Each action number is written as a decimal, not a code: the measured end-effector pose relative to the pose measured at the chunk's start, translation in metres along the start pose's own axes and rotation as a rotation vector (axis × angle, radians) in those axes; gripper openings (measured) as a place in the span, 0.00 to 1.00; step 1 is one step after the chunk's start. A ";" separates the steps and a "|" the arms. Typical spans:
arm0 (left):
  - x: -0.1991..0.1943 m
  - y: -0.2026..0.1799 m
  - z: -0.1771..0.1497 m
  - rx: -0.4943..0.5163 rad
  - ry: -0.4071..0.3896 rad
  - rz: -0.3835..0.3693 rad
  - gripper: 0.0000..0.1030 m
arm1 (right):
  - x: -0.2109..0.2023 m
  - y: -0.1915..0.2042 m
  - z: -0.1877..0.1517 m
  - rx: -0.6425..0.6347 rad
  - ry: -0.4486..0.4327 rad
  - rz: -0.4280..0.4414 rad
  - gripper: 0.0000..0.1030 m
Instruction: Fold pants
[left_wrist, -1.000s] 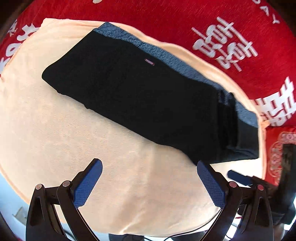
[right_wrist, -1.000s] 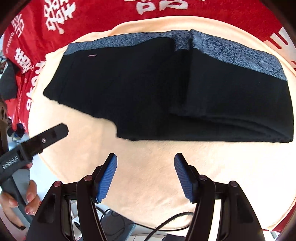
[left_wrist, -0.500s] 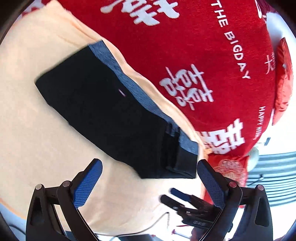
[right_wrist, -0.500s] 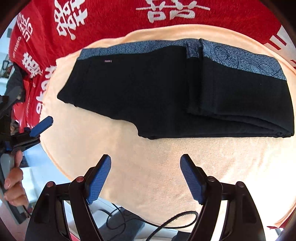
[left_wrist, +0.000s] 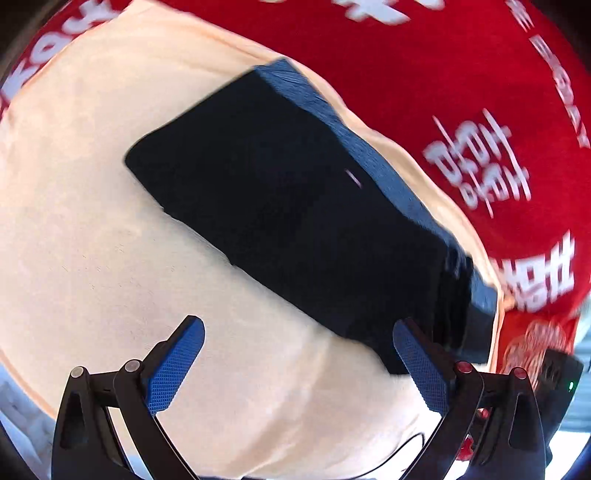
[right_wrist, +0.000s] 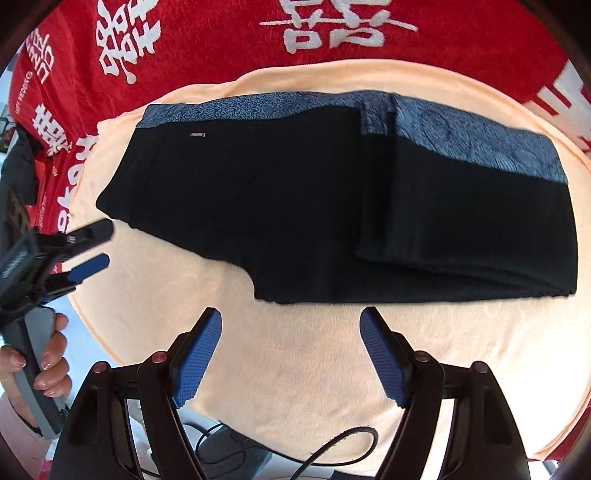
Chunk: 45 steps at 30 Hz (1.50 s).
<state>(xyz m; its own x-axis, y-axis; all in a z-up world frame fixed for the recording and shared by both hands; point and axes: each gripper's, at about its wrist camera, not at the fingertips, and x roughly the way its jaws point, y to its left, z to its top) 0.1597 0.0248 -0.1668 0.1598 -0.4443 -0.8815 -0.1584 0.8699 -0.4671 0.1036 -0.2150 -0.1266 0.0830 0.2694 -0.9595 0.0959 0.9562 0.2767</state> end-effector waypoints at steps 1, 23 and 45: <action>-0.004 0.005 0.003 -0.029 -0.031 -0.013 1.00 | 0.001 0.001 0.003 -0.008 -0.005 -0.003 0.78; 0.026 0.035 0.047 -0.174 -0.195 -0.249 1.00 | 0.042 0.000 0.021 -0.079 -0.025 0.066 0.78; 0.028 -0.104 -0.001 0.589 -0.357 0.476 0.29 | -0.047 0.012 0.129 -0.064 0.005 0.292 0.79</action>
<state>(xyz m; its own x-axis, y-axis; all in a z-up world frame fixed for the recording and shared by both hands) 0.1792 -0.0782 -0.1435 0.5193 0.0071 -0.8546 0.2323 0.9611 0.1492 0.2286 -0.2306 -0.0709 0.0929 0.5346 -0.8399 0.0055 0.8433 0.5374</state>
